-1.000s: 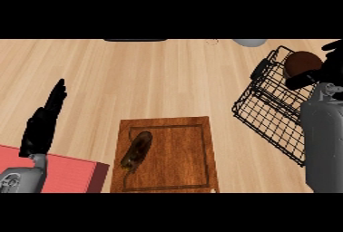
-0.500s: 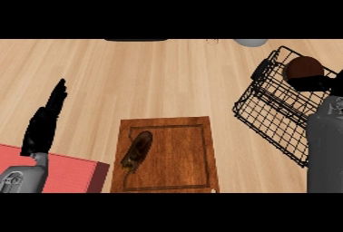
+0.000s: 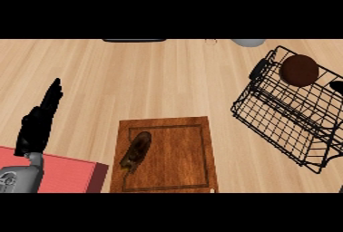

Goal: Pick the cupcake from the cutting board and place it in the tiered basket

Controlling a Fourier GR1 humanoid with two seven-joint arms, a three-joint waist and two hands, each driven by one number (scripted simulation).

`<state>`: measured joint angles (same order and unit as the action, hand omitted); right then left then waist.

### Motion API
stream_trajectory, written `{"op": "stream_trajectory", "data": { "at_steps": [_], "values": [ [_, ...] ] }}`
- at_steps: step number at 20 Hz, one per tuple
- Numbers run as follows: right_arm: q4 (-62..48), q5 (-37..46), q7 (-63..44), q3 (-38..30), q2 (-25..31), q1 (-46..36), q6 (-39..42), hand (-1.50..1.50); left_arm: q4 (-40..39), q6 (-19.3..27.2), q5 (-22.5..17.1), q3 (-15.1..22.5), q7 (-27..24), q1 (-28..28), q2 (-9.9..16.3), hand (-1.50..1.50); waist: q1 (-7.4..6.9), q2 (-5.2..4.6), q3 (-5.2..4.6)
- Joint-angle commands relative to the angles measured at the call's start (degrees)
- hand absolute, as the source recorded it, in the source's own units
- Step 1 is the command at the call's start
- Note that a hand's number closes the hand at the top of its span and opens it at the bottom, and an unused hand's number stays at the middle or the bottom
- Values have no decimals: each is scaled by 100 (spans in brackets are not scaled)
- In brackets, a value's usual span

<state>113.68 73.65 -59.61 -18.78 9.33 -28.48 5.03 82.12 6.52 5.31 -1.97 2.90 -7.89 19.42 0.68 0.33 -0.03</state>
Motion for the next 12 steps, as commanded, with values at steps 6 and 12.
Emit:
{"op": "stream_trajectory", "data": {
  "at_steps": [6,12],
  "values": [
    [2979,-1079,-645,-794,-531,1384,1444,-150,246,82,67,-17,188,134,-90,0,127,40,4],
    [3945,-1815,-135,-1089,-917,2339,1210,-150,264,153,142,-6,-197,545,-178,0,206,84,8]
  ]
}}
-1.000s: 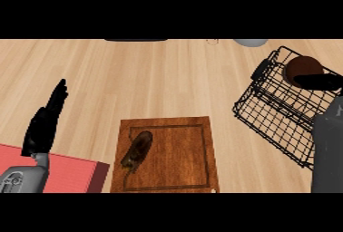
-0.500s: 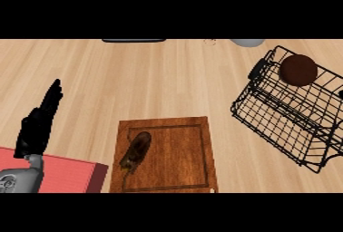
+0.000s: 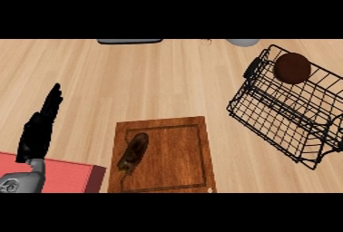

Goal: Pick the cupcake from the cutting board and place it in the tiered basket

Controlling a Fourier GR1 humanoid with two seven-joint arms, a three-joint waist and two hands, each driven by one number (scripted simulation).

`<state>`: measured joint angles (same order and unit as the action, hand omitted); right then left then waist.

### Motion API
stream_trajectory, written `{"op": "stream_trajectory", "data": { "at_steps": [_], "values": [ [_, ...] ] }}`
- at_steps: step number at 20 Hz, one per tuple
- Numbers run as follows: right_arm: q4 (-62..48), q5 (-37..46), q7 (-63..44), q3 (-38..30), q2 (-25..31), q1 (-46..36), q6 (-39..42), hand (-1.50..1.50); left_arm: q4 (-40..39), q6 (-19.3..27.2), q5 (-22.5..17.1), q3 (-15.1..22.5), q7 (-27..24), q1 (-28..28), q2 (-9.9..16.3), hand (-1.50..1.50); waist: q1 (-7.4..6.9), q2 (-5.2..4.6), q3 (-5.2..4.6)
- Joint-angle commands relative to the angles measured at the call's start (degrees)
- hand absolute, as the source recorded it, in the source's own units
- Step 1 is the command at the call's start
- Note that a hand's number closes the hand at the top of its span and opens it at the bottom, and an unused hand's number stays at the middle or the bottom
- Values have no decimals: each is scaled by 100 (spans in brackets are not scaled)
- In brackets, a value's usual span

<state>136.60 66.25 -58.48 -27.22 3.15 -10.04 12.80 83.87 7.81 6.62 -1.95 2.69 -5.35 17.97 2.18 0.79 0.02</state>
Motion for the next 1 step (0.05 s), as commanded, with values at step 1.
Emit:
{"op": "stream_trajectory", "data": {
  "at_steps": [1],
  "values": [
    [1586,-1178,-180,-220,-300,508,307,-150,-74,-3,14,-38,201,-173,22,0,155,30,7]
  ]
}}
